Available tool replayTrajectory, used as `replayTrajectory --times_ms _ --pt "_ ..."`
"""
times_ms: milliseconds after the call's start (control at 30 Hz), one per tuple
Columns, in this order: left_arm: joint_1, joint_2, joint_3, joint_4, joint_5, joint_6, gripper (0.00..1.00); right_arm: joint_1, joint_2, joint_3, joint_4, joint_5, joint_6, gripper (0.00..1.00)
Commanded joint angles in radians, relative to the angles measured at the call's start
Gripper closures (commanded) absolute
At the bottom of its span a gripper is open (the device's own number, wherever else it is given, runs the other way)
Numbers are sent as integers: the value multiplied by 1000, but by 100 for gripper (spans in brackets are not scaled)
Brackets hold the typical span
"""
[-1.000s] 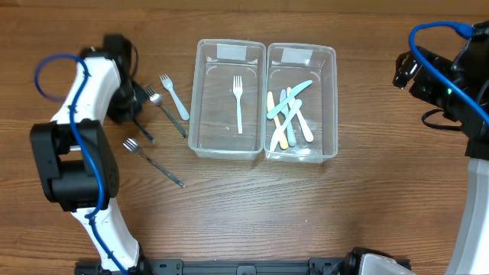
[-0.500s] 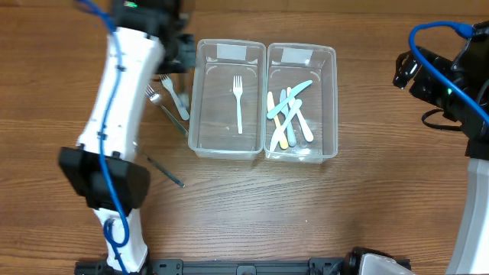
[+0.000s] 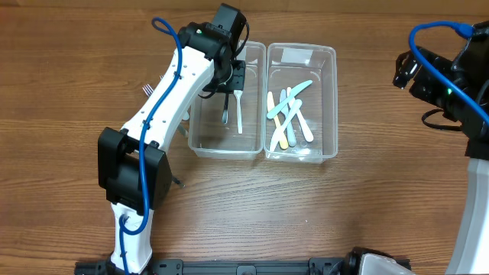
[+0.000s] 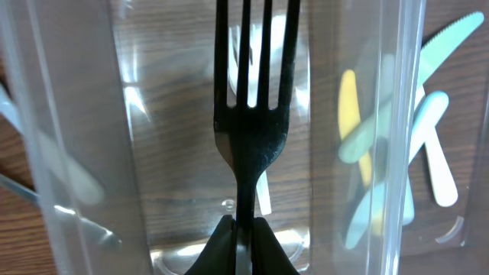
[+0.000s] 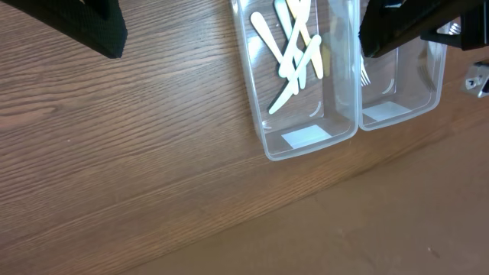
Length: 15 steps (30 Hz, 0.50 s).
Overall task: Pack container
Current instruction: 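Carry metal fork into left container and release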
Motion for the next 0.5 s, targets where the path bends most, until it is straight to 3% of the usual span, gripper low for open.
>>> replayTrajectory --times_ms 0,67,167,300,467 --pt "14 -12 49 -36 102 -2 58 -2 -3 6 5 14 3 0" --pt "25 -13 96 -92 100 16 36 -2 -3 6 5 14 3 0" --pt "55 -13 177 -207 77 50 22 -2 -3 6 5 14 3 0" --pt "113 -13 251 -368 -25 57 14 -2 -3 6 5 14 3 0" --pt "198 -13 254 -509 -55 84 11 -2 -3 6 5 14 3 0"
